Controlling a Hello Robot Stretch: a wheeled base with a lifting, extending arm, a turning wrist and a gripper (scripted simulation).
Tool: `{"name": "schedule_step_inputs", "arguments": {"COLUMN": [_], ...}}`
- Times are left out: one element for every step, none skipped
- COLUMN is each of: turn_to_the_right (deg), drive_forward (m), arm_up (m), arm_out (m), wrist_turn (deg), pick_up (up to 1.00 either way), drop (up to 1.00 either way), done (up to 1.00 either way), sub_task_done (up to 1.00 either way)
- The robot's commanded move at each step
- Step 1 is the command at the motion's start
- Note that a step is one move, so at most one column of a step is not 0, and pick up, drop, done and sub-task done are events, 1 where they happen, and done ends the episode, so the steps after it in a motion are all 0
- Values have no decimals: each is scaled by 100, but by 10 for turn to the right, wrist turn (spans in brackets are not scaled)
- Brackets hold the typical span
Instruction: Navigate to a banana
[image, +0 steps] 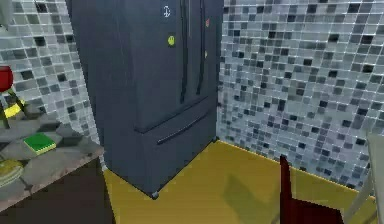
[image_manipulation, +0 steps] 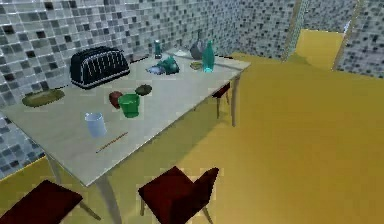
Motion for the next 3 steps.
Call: {"name": "schedule_step_inputs", "arguments": {"turn_to_the_right": [-420,0,0], "drive_forward": [0,100,0], "arm_up": [0,0,0], "arm_out": [0,0,0], "wrist_turn": [0,0,0], "pick_up": [0,0,0], "drop": [0,0,0], "done": [0,0,100], "sub_task_done": [0,0,0]}}
